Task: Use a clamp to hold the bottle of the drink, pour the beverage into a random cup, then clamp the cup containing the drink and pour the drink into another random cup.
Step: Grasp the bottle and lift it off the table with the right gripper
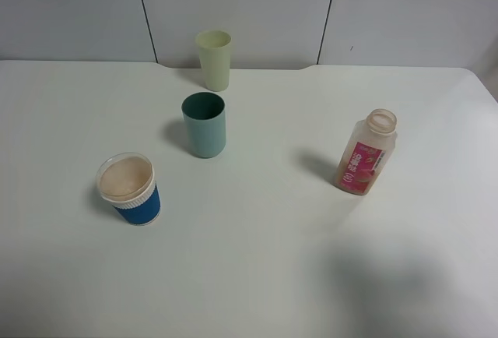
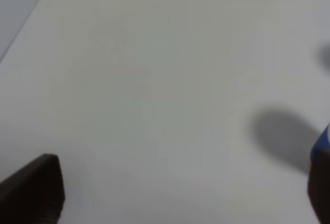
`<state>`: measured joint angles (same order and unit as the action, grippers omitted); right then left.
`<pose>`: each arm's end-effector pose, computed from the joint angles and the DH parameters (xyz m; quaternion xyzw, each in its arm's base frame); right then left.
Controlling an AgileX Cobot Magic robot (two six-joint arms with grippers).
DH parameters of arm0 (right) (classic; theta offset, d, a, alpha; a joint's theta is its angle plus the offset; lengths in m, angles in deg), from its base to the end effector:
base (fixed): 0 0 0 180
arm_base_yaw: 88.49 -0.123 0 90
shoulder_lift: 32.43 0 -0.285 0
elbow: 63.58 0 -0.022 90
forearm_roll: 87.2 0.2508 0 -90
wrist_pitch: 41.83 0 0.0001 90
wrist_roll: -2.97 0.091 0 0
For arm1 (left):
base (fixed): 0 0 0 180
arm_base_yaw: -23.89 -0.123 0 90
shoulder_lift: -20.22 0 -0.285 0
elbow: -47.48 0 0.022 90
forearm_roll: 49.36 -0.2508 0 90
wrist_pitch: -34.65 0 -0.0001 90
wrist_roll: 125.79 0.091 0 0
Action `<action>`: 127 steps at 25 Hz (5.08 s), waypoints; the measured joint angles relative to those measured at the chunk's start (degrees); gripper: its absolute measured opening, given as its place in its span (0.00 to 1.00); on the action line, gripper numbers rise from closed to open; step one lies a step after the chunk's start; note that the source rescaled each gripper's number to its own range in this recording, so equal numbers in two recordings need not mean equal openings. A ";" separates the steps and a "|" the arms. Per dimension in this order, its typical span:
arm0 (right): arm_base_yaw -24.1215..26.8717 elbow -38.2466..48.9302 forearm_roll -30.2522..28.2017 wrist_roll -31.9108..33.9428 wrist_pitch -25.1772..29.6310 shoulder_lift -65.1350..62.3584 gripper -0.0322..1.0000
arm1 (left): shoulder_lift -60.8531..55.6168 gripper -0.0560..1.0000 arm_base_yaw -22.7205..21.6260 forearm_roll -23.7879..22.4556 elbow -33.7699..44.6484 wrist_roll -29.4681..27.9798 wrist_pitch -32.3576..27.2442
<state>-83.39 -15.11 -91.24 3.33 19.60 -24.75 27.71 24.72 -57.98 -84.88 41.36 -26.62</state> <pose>-0.0064 -0.0051 0.2770 0.0423 0.8537 -0.0566 0.5160 -0.0083 0.0121 0.2818 -0.0927 0.8424 0.0119 0.5307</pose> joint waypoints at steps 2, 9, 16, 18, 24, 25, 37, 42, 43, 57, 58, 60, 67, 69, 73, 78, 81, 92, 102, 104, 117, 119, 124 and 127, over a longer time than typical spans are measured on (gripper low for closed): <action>0.00 0.00 0.00 0.00 0.00 0.00 1.00 | 0.00 0.89 0.00 0.00 0.00 0.00 0.00; 0.00 0.00 0.00 0.00 0.00 0.00 1.00 | 0.00 0.89 0.00 0.00 0.00 0.00 0.00; 0.00 0.00 0.00 0.00 0.00 0.00 1.00 | 0.00 0.89 0.00 0.00 0.00 0.00 0.00; 0.00 0.00 0.00 0.00 0.00 0.00 1.00 | 0.00 0.89 0.00 0.00 0.00 0.00 0.00; 0.00 0.00 -0.85 0.00 0.00 0.00 1.00 | 0.00 0.89 0.00 0.00 0.00 0.00 0.00; 0.00 0.00 -1.28 -0.76 0.00 0.00 1.00 | 0.00 0.89 0.00 0.00 0.00 0.00 0.00; -2.22 -0.14 -3.43 -3.66 -2.19 9.68 1.00 | 0.00 0.89 0.00 0.00 0.00 0.00 0.00; -4.05 -0.82 -5.05 -4.49 -8.14 13.91 1.00 | 0.00 0.89 0.00 0.05 0.00 0.00 0.00; -4.63 -0.82 -5.06 -4.89 -8.81 15.56 1.00 | 0.00 0.89 0.00 0.05 0.00 0.00 0.00; -14.37 -0.82 -10.12 -11.66 -16.05 32.19 1.00 | 0.00 0.89 0.00 0.05 0.00 0.00 0.00; -14.37 -0.82 -10.12 -11.66 -16.05 32.19 1.00 | 0.00 0.89 0.00 0.05 0.00 0.00 0.00; -14.95 -0.82 -10.46 -11.71 -17.59 33.52 1.00 | 0.00 0.89 0.00 0.05 0.00 0.00 0.00; -16.01 -0.60 -11.87 -16.03 -20.10 34.02 1.00 | 0.00 0.89 0.00 0.05 0.00 0.00 0.00; -16.01 -0.40 -11.96 -16.80 -20.24 34.02 1.00 | 0.00 0.89 0.00 0.05 0.00 0.00 0.00; -16.01 2.47 -12.03 -20.59 -22.58 34.07 1.00 | 0.00 0.89 0.00 0.05 0.00 0.00 0.00; -16.01 8.23 -11.96 -23.24 -28.03 34.07 1.00 | 0.00 0.89 0.00 0.05 0.00 0.00 0.00; -16.01 9.79 -11.16 -23.31 -30.04 34.07 1.00 | 0.00 0.89 0.00 0.05 0.00 0.00 0.00; -16.01 13.48 -9.52 -24.24 -34.77 34.07 1.00 | 0.00 0.89 0.00 0.05 0.00 0.00 0.00; -16.01 13.52 -7.58 -13.64 -45.52 52.39 1.00 | 0.00 0.89 0.00 0.05 0.00 0.00 0.00; -16.01 13.52 -8.18 -12.65 -46.82 54.99 1.00 | 0.00 0.89 0.00 0.05 0.00 0.00 0.00; -13.07 13.52 -16.51 -13.86 -54.19 60.61 1.00 | 0.00 0.89 0.00 0.05 0.00 0.00 0.00; -11.40 13.52 -18.57 -14.24 -55.08 60.61 1.00 | 0.00 0.89 0.00 0.05 0.00 0.00 0.00; -6.73 13.52 -21.46 -14.42 -59.00 61.21 1.00 | 0.00 0.89 0.00 0.05 0.00 0.00 0.00; -6.26 13.52 -22.95 -14.46 -61.43 63.48 1.00 | 0.00 0.89 0.00 0.05 0.00 0.00 0.00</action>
<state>-89.65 -1.59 -114.19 -11.13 -41.83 38.73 27.71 24.72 -57.93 -84.88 41.36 -26.62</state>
